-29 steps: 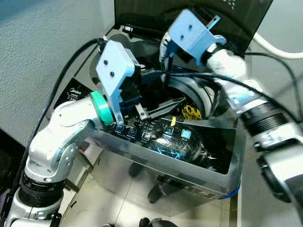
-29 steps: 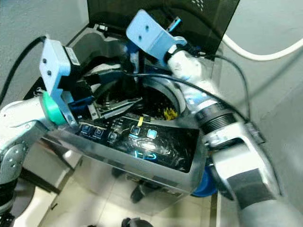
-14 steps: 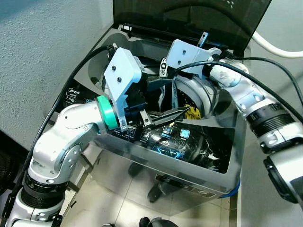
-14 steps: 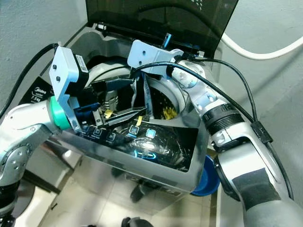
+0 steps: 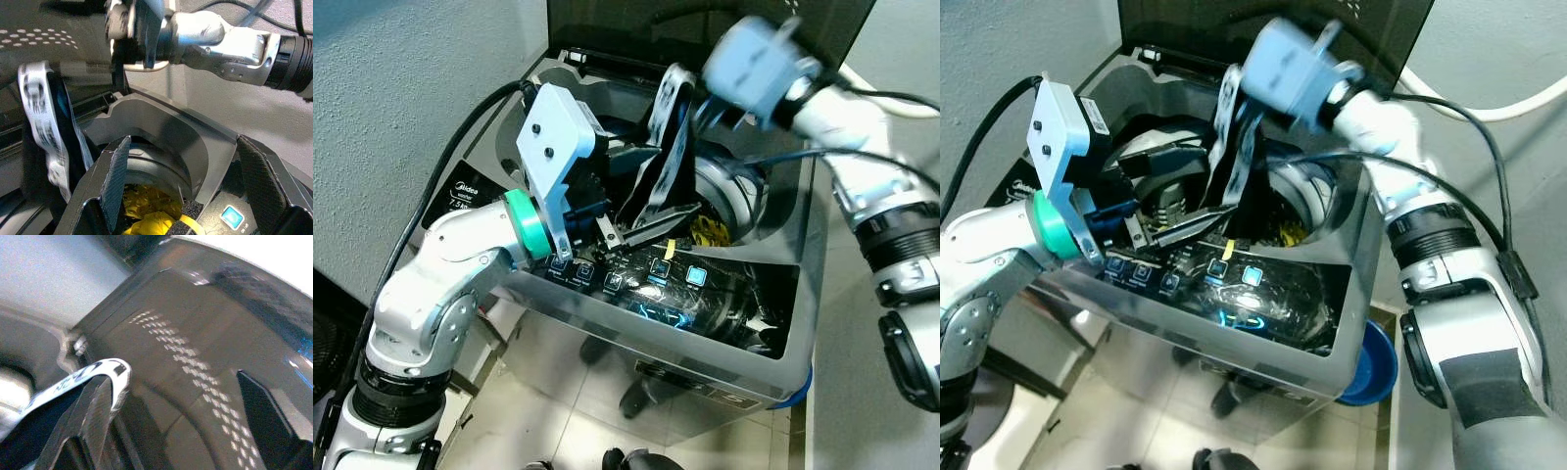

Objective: Clothes washing

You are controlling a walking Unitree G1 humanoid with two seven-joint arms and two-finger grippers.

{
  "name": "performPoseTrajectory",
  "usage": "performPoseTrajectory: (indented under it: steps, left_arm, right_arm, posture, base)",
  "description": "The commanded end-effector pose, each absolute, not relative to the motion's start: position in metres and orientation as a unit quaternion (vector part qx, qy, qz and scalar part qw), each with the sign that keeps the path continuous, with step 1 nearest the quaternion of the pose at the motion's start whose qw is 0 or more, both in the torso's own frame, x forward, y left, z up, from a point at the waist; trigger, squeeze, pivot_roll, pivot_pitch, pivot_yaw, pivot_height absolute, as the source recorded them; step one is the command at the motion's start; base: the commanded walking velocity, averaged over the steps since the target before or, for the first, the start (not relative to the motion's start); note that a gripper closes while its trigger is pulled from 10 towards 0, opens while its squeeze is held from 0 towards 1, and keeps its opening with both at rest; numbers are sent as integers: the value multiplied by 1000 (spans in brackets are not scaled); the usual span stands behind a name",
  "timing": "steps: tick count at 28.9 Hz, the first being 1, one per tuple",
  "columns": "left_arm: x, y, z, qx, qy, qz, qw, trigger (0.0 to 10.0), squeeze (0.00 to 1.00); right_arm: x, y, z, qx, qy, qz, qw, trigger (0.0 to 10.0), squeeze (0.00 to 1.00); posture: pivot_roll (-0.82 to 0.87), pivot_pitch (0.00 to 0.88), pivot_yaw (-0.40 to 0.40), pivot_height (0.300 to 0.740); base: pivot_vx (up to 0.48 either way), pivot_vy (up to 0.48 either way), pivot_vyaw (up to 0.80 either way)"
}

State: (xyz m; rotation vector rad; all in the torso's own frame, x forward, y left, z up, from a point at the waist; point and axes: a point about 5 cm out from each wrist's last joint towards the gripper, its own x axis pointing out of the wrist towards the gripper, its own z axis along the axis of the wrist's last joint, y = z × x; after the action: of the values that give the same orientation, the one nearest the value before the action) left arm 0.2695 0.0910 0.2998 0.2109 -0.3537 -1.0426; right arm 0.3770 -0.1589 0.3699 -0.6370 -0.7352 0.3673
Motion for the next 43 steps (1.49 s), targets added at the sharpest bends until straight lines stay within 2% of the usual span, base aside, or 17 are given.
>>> performPoseTrajectory:
  steps: [1, 3, 6, 9, 14, 17, 18, 24, 26, 28, 33, 34, 36, 37, 39, 40, 43]
  left_arm:
    - [269, 92, 300, 106, -168, -494, 847, 10000, 0]
    - [270, 92, 300, 106, -167, -495, 846, 10000, 0]
    - [271, 92, 300, 106, -167, -496, 846, 10000, 0]
    - [271, 91, 300, 105, -168, -496, 846, 10000, 0]
    - [270, 92, 300, 106, -168, -494, 846, 10000, 0]
    - [270, 92, 300, 106, -168, -494, 846, 10000, 0]
    - [270, 92, 300, 107, -167, -493, 847, 10000, 0]
    - [271, 93, 301, 107, -166, -492, 848, 10000, 0]
    - [271, 93, 301, 108, -166, -491, 848, 10000, 0]
    - [272, 93, 301, 107, -166, -492, 848, 10000, 0]
    - [272, 92, 301, 107, -167, -493, 847, 10000, 0]
    - [273, 91, 301, 106, -168, -493, 847, 10000, 0]
    - [273, 91, 301, 106, -168, -493, 847, 10000, 0]
    - [273, 91, 301, 105, -170, -492, 847, 10000, 0]
    - [273, 91, 301, 105, -170, -492, 847, 10000, 0]
    - [273, 90, 302, 103, -172, -491, 848, 10000, 0]
    - [273, 89, 302, 101, -175, -489, 849, 10000, 0]
  right_arm:
    - [372, -180, 376, -220, -381, 137, 887, 10000, 0]
    - [369, -214, 378, -63, -406, 65, 909, 10000, 0]
    - [369, -231, 375, 29, -411, 39, 911, 10000, 0]
    - [367, -242, 364, 238, -417, 75, 874, 10000, 0]
    - [357, -239, 361, 346, -437, 171, 812, 10000, 0]
    - [357, -239, 361, 346, -437, 171, 812, 10000, 0]
    - [351, -235, 361, 359, -447, 225, 788, 10000, 0]
    - [326, -227, 360, 347, -479, 342, 730, 10000, 0]
    - [325, -228, 360, 327, -476, 340, 742, 10000, 0]
    - [342, -214, 360, 208, -430, 286, 831, 10000, 0]
    - [349, -203, 362, 149, -412, 272, 857, 10000, 0]
    - [358, -184, 364, 54, -388, 258, 883, 10000, 0]
    - [358, -184, 364, 54, -388, 258, 883, 10000, 0]
    - [368, -164, 364, -49, -362, 243, 898, 10000, 0]
    - [368, -164, 364, -49, -362, 243, 898, 10000, 0]
    - [376, -149, 364, -135, -338, 220, 905, 10000, 0]
    - [383, -141, 367, -186, -328, 189, 907, 10000, 0]
  posture:
    - [96, 108, 16, 740]
    - [92, 107, 18, 740]
    - [92, 105, 17, 740]
    - [97, 102, 16, 740]
    - [106, 97, 14, 740]
    - [106, 97, 14, 740]
    - [106, 97, 14, 740]
    - [108, 101, 17, 740]
    - [107, 103, 20, 740]
    - [105, 103, 21, 740]
    - [99, 102, 19, 740]
    - [98, 101, 14, 740]
    - [98, 101, 14, 740]
    - [96, 99, 10, 740]
    - [96, 99, 10, 740]
    - [95, 97, -2, 740]
    - [97, 95, -11, 740]
  base:
    - [0, 0, 0]
    - [0, 0, 0]
    - [0, 0, 0]
    - [0, 0, 0]
    - [0, 0, 0]
    - [0, 0, 0]
    - [0, 0, 0]
    - [0, 0, 0]
    - [0, 0, 0]
    - [0, 0, 0]
    - [0, 0, 0]
    - [0, 0, 0]
    - [0, 0, 0]
    - [0, 0, 0]
    - [0, 0, 0]
    - [0, 0, 0]
    - [0, 0, 0]
